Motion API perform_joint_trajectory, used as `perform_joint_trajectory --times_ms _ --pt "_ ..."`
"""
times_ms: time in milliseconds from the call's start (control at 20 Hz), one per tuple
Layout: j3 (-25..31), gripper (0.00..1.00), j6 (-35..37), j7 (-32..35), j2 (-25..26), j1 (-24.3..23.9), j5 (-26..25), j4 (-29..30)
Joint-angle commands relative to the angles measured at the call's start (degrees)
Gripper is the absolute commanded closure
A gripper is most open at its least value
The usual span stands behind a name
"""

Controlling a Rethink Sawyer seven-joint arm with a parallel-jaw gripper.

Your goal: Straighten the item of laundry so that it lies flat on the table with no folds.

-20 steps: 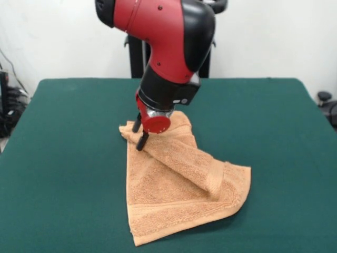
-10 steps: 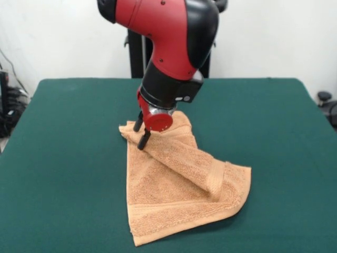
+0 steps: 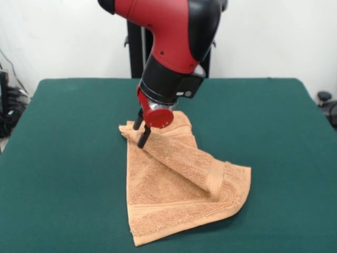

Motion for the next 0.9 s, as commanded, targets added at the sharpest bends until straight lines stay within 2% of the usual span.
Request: perform_joint_trajectory --times_ms 50,700,900 --pt "7.2 0.00 -1.8 5.0 2.6 1.1 3.4 2.2" --pt "7.8 0.00 -1.3 3.4 3.3 -0.5 2.6 3.6" --pt "7.1 0.00 0.4 4.7 2.8 0.7 3.2 4.0"
